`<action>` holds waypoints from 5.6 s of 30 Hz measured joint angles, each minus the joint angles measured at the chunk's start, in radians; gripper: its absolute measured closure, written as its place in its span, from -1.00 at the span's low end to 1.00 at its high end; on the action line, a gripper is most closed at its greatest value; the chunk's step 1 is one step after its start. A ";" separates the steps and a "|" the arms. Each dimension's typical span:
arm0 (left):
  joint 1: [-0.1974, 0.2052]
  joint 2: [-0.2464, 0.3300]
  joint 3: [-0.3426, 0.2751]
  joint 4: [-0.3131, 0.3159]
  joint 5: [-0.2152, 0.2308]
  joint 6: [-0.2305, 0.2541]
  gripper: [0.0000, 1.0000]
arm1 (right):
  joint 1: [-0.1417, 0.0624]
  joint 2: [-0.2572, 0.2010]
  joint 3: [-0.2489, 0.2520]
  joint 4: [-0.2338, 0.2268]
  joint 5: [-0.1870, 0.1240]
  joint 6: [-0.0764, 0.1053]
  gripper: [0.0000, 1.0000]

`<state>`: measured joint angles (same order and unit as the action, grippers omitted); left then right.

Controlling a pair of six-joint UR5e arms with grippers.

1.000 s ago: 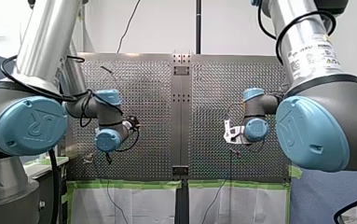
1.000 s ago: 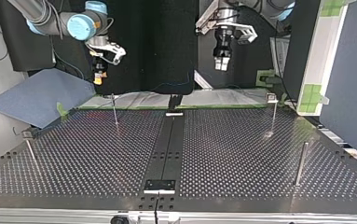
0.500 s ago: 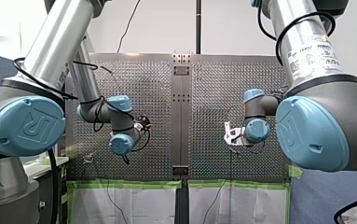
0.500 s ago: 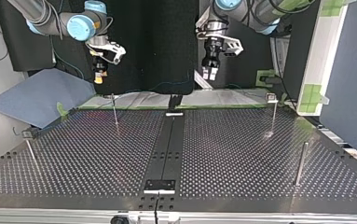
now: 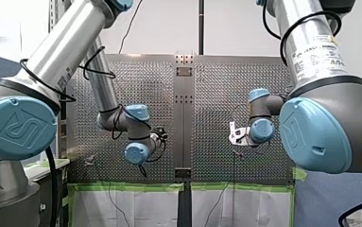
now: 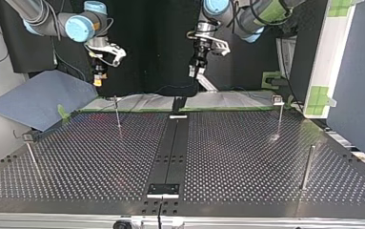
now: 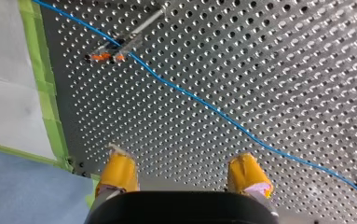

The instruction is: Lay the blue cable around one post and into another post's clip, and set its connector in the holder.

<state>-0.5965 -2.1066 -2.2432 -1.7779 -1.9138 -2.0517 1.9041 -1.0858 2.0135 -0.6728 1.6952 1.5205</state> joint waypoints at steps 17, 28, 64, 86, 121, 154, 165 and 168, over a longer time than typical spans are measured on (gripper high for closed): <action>-0.140 -0.140 0.140 -0.140 0.133 -0.140 -0.99 | -0.007 -0.021 0.000 0.011 0.000 0.003 -0.96; -0.225 -0.235 0.235 -0.236 0.229 -0.235 -0.99 | -0.007 -0.021 0.001 0.013 0.000 0.002 -0.96; -0.193 -0.552 0.552 -0.552 0.282 -0.552 -0.99 | -0.005 -0.023 0.000 0.010 -0.046 0.011 -0.96; -0.208 -0.749 0.749 -0.489 0.358 -0.648 -0.99 | -0.004 -0.023 0.001 0.007 -0.052 0.014 -0.96; -0.186 -1.020 1.047 -0.619 0.289 -0.492 -0.99 | -0.001 -0.023 0.001 0.001 -0.066 0.017 -0.96; -0.190 -1.017 1.329 -0.562 0.202 -0.460 -0.99 | -0.009 -0.021 0.002 0.011 -0.071 0.041 -0.96; -0.199 -1.018 1.417 -0.475 0.137 -0.516 -0.99 | -0.013 -0.021 0.003 0.019 -0.070 0.046 -0.96; -0.206 -1.018 1.444 -0.449 0.111 -0.516 -0.99 | -0.014 -0.021 0.004 0.019 -0.070 0.045 -0.96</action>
<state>-0.8029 -3.1250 -0.7993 -2.2267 -1.8030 -2.5680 1.8903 -1.1070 2.0170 -0.6537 1.6247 1.5656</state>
